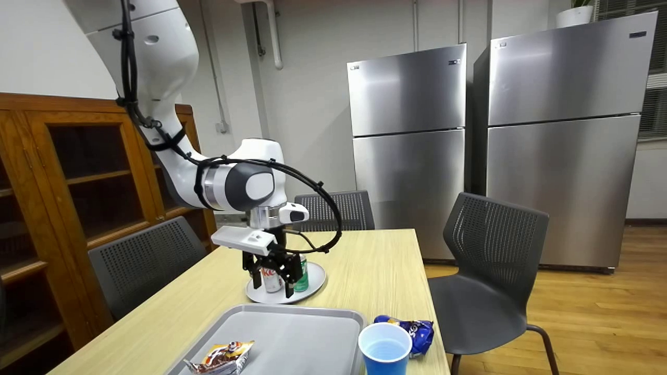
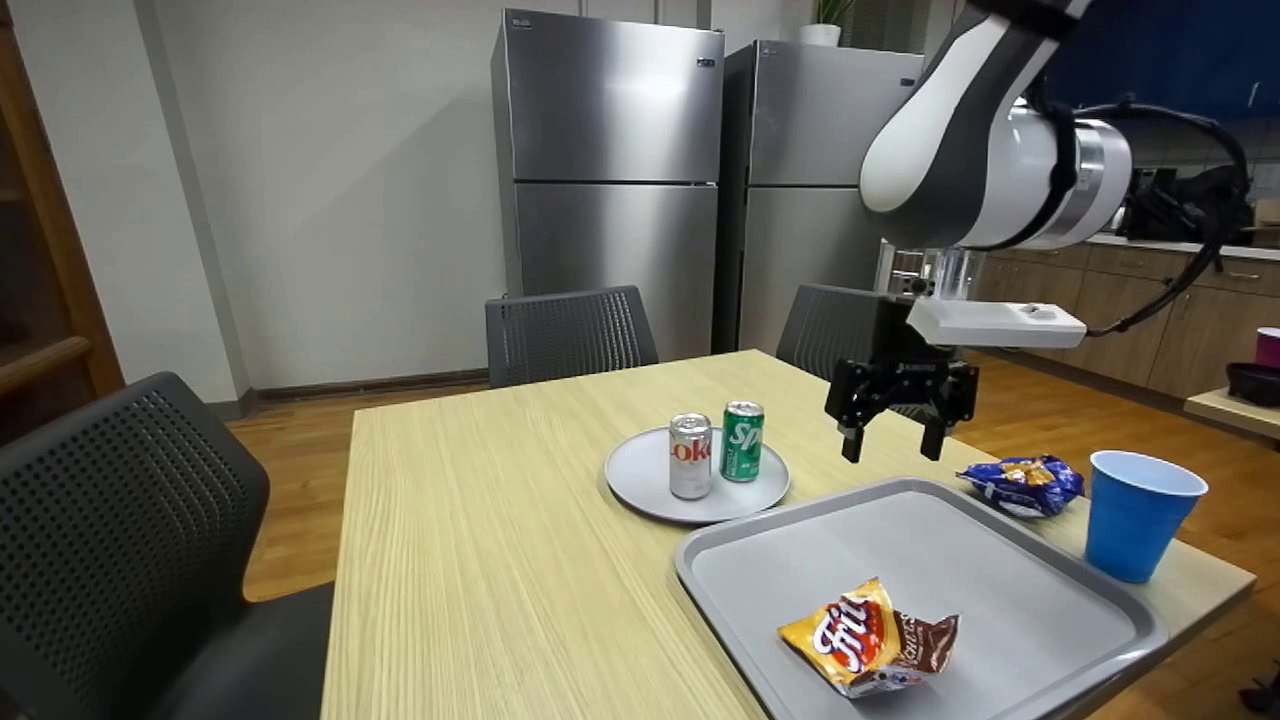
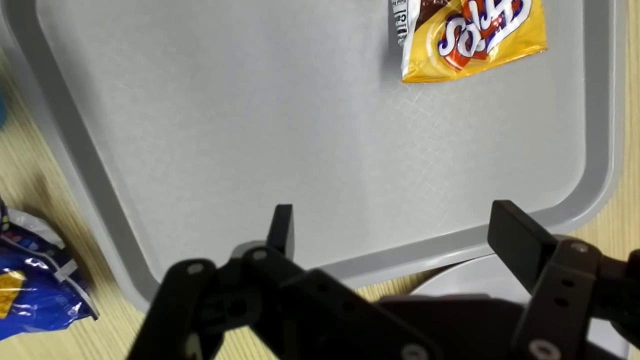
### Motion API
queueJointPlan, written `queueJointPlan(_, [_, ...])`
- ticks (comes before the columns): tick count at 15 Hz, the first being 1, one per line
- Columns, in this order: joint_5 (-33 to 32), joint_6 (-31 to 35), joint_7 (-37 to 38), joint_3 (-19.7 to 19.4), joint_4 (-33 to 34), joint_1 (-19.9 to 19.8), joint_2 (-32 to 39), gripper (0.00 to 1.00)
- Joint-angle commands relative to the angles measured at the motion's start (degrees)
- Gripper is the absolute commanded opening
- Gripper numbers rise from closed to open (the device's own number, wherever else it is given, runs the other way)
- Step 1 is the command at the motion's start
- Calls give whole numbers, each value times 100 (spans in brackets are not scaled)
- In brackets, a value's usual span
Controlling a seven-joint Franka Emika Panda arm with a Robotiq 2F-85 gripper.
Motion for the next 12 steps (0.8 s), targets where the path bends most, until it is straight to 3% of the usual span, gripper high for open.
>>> queueJointPlan(1, [-13,-18,11,15,8,-18,-3,100])
queueJointPlan(8, [-13,-17,11,15,10,-18,-1,100])
queueJointPlan(12, [-444,139,-141,54,-83,116,14,100])
